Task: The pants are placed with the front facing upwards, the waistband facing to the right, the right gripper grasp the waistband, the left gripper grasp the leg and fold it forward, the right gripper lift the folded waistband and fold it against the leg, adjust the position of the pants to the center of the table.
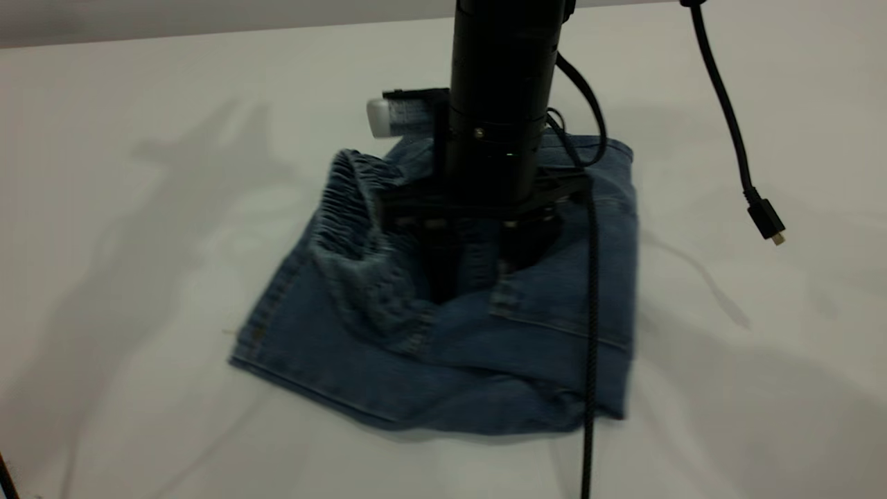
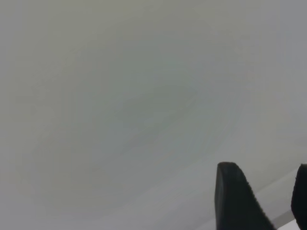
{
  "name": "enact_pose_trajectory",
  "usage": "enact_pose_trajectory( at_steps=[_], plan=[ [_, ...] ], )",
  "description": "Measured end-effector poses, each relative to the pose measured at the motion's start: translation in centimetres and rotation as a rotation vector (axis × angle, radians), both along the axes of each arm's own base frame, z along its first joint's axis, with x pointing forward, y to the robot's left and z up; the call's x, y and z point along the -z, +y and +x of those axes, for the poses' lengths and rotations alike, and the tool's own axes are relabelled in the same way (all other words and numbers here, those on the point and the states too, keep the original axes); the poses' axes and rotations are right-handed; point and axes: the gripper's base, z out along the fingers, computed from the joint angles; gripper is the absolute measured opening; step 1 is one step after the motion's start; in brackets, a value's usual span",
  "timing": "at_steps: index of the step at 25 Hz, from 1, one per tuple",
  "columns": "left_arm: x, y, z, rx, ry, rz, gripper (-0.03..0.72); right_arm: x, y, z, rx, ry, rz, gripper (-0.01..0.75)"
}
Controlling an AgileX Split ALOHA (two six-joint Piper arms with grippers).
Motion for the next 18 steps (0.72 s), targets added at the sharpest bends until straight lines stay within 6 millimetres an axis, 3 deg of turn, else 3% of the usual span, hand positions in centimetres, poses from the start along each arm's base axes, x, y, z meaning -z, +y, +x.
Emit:
enact_pose_trajectory(
  at_steps=[4, 8, 15, 18],
  plan=[
    [0.0, 0.0, 0.0, 0.0, 0.0, 0.0, 0.284, -1.4, -0.6, 1.5, -0.117, -0.071, -0.111, 0.384],
    [0.0, 0.0, 0.0, 0.0, 0.0, 0.0, 0.284, -4.0, 0.2, 3.4, -0.144, -0.159, -0.11, 0.386],
    [0.0, 0.0, 0.0, 0.001, -0.001, 0.003, 0.284, -8.7, 4.5, 3.7, -0.104, -0.201, 0.104, 0.386],
    [0.0, 0.0, 0.0, -0.001, 0.0, 0.004, 0.284, -9.4, 6.1, 3.1, -0.096, -0.213, 0.182, 0.386]
  ],
)
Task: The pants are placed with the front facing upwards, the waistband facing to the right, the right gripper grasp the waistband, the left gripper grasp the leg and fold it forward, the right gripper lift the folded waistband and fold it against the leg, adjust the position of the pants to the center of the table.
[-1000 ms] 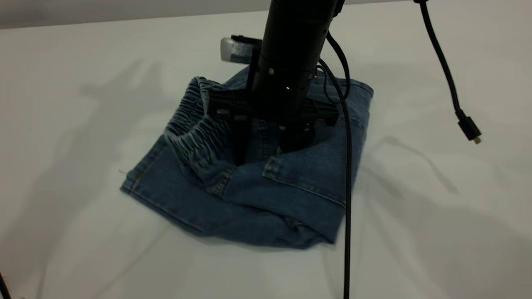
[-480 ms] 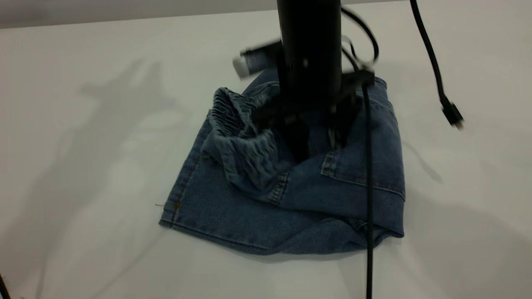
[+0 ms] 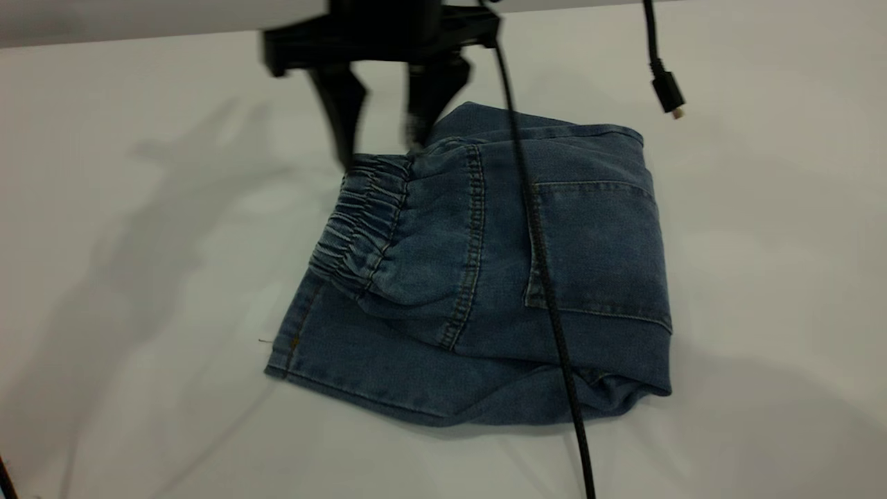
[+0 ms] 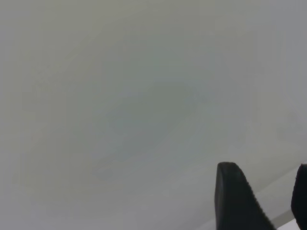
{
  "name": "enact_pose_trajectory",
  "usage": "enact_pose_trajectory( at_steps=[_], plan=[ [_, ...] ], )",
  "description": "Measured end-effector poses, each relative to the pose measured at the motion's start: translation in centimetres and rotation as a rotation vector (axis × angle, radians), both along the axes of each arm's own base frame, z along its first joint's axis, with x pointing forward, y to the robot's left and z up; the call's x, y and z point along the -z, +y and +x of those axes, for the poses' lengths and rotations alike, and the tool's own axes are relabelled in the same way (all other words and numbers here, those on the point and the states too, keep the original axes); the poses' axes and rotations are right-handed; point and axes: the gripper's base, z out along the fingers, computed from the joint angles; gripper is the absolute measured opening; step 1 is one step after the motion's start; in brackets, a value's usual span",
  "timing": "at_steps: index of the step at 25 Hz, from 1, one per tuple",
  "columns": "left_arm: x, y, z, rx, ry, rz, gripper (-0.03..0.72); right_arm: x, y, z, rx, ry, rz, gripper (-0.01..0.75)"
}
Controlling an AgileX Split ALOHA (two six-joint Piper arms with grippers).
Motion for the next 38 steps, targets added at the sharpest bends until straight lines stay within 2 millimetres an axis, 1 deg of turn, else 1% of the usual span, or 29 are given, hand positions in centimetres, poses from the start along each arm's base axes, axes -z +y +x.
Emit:
enact_pose_trajectory(
  at_steps=[2, 3, 4, 6, 8, 10, 12, 14, 17, 19, 21, 25, 29, 30, 33, 36, 38],
  plan=[
    [0.0, 0.0, 0.0, 0.0, 0.0, 0.0, 0.284, 0.4, 0.6, -0.6, -0.014, 0.012, -0.002, 0.386],
    [0.0, 0.0, 0.0, -0.002, 0.001, 0.001, 0.284, 1.6, 1.8, -1.5, -0.031, 0.029, 0.005, 0.386],
    [0.0, 0.0, 0.0, -0.002, 0.001, 0.001, 0.284, 1.9, 2.1, -1.6, -0.028, 0.031, 0.016, 0.386],
    [0.0, 0.0, 0.0, -0.003, 0.002, 0.001, 0.284, 2.3, 3.0, -2.1, -0.026, 0.033, 0.048, 0.386],
    [0.0, 0.0, 0.0, -0.004, 0.003, 0.001, 0.284, 2.2, 3.6, -2.1, -0.02, 0.015, 0.091, 0.386],
    [0.0, 0.1, 0.0, -0.005, 0.004, 0.002, 0.284, 2.2, 3.8, -2.1, -0.02, 0.0, 0.102, 0.386],
    [0.1, 0.1, 0.0, -0.007, 0.006, 0.002, 0.284, 2.0, 3.5, -1.9, -0.025, -0.008, 0.087, 0.386],
    [-0.1, 0.1, -0.1, -0.01, 0.004, 0.002, 0.284, 1.0, 3.0, -1.9, -0.048, -0.012, 0.05, 0.386],
    [-1.0, 0.2, -0.8, -0.01, -0.018, -0.005, 0.284, -1.8, 2.4, -1.8, -0.103, -0.066, 0.006, 0.386],
    [-1.8, 0.2, -1.6, -0.011, -0.035, -0.009, 0.284, -4.7, 2.1, -1.6, -0.143, -0.13, -0.003, 0.386],
    [-2.7, 0.2, -2.6, -0.014, -0.05, -0.012, 0.284, -7.7, 1.9, -1.5, -0.169, -0.215, 0.027, 0.386],
    [-4.9, 0.2, -4.7, -0.009, -0.102, -0.027, 0.284, -13.6, 0.8, -2.5, -0.184, -0.321, 0.098, 0.386],
    [-6.9, 0.8, -6.9, -0.025, -0.151, -0.042, 0.284, -19.8, -1.2, -4.6, -0.175, -0.417, 0.184, 0.386],
    [-7.2, 1.0, -7.4, -0.028, -0.159, -0.045, 0.284, -21.0, -1.7, -5.1, -0.173, -0.437, 0.201, 0.386],
    [-8.3, 1.6, -9.6, -0.021, -0.204, -0.06, 0.284, -25.4, -3.7, -7.3, -0.19, -0.522, 0.253, 0.386],
    [-9.1, 2.4, -11.7, -0.032, -0.236, -0.071, 0.284, -28.7, -5.7, -10.1, -0.208, -0.579, 0.306, 0.386],
    [-9.9, 3.1, -13.1, -0.064, -0.242, -0.096, 0.284, -30.2, -7.0, -12.0, -0.224, -0.61, 0.321, 0.386]
  ],
)
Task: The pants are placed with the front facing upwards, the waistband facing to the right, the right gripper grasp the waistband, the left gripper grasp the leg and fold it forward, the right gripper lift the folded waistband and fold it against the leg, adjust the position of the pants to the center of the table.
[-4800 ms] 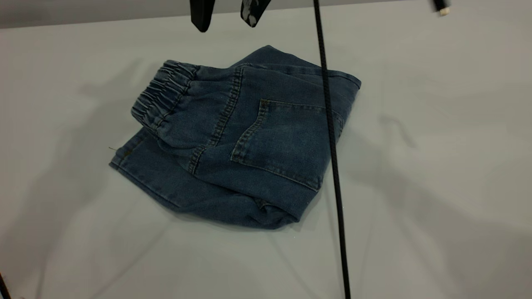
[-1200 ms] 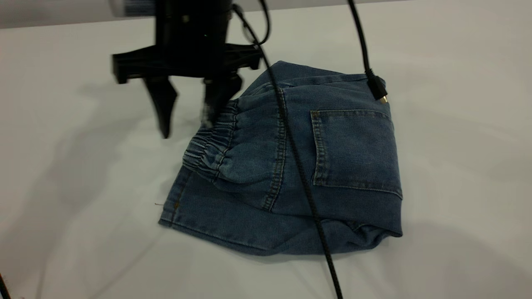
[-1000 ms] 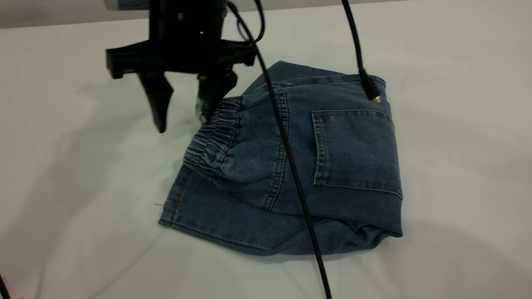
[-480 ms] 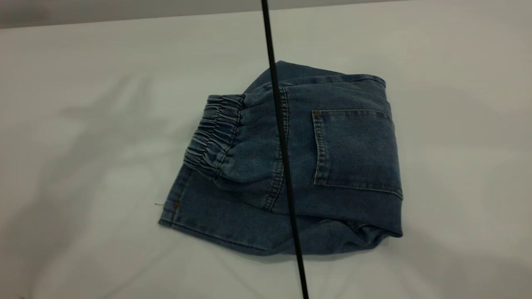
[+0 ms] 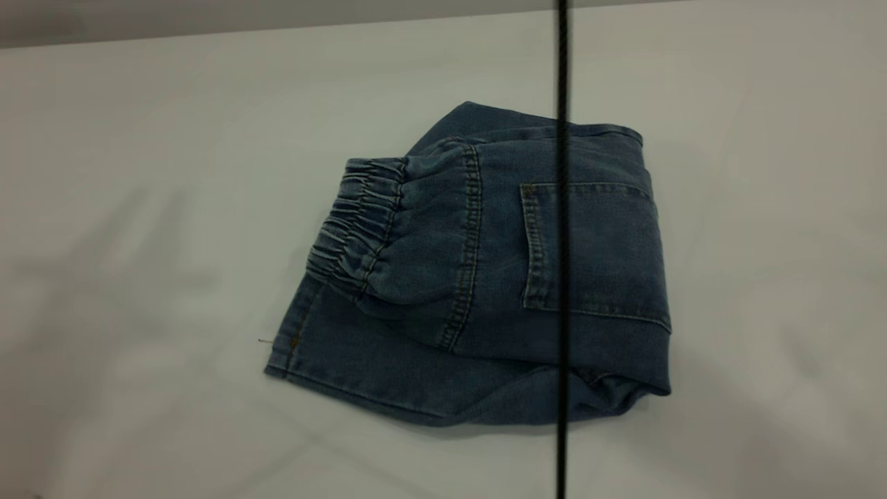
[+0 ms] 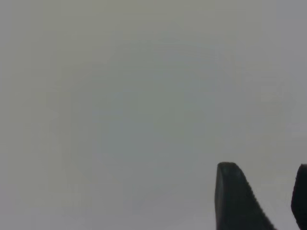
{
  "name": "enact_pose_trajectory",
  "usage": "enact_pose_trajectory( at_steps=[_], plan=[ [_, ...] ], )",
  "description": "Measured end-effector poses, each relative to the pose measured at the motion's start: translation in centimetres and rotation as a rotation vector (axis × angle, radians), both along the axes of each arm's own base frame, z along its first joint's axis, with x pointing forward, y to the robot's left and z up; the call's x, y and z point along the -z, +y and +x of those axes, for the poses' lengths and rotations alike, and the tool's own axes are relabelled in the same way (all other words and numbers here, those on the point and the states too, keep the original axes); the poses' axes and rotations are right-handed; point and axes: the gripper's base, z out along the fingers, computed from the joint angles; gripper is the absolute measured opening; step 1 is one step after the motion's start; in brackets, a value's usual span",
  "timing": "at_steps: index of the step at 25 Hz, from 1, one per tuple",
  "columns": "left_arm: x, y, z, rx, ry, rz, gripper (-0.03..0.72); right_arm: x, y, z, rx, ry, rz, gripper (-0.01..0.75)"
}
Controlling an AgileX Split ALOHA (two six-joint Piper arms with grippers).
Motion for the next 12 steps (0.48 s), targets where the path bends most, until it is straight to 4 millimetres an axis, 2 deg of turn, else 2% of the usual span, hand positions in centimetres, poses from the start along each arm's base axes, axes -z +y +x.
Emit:
enact_pose_trajectory(
  at_steps=[5, 8, 12],
  plan=[
    [-1.0, 1.4, -4.0, -0.057, 0.04, -0.07, 0.274, -1.7, -4.0, -4.7, -0.042, -0.034, 0.012, 0.386],
    [-0.6, 1.7, -6.4, -0.039, 0.084, -0.06, 0.25, -1.3, -6.5, -6.8, -0.039, -0.033, 0.0, 0.386],
    [0.5, 2.2, -9.4, 0.003, 0.18, -0.058, 0.243, 0.1, -9.6, -9.7, -0.05, -0.025, -0.028, 0.386]
  ],
)
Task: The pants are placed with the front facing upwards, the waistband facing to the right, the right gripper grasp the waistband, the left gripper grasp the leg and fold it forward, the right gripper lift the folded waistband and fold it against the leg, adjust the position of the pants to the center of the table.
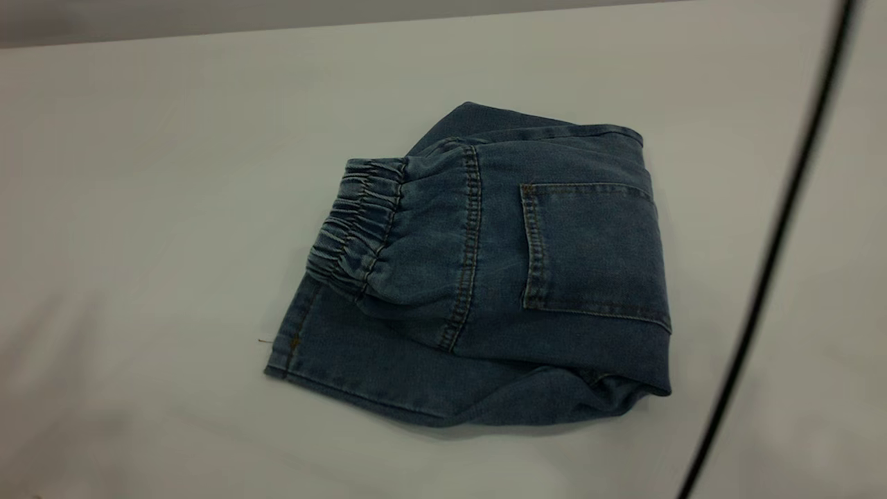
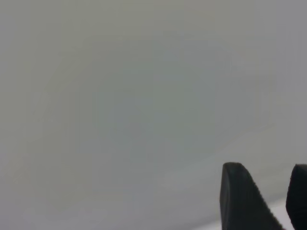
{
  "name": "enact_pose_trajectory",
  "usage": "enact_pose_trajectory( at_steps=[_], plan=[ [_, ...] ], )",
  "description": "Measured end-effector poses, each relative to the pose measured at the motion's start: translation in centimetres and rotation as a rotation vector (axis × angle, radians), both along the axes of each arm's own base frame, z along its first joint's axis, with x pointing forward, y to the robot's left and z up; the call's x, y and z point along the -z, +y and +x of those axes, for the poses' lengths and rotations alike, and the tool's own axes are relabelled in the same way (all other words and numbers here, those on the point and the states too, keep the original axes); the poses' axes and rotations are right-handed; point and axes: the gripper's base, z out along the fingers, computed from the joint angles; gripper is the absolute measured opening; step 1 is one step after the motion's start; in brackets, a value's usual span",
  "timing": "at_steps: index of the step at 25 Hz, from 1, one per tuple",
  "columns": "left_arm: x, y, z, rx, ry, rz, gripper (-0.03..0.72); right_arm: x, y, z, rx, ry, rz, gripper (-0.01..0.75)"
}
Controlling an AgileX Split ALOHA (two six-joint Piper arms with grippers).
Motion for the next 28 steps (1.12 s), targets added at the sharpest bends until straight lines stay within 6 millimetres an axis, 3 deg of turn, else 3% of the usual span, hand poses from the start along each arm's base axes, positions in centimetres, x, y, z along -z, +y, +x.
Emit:
enact_pose_trajectory(
  at_steps=[8, 16, 23, 28],
  plan=[
    [1.9, 1.1, -4.8, 0.077, 0.262, -0.027, 0.243, 4.9, -6.7, -5.0, 0.038, -0.034, -0.09, 0.386],
    [7.0, 1.3, -8.3, 0.159, 0.563, -0.072, 0.243, 11.1, -11.8, -9.6, 0.065, -0.062, -0.039, 0.386],
    [12.0, 2.3, -11.3, 0.182, 0.58, -0.094, 0.243, 16.7, -14.7, -12.5, 0.116, -0.062, 0.077, 0.386],
    [15.1, 3.1, -13.2, 0.199, 0.501, -0.129, 0.243, 17.4, -16.1, -13.5, 0.13, -0.172, 0.192, 0.386]
  ],
)
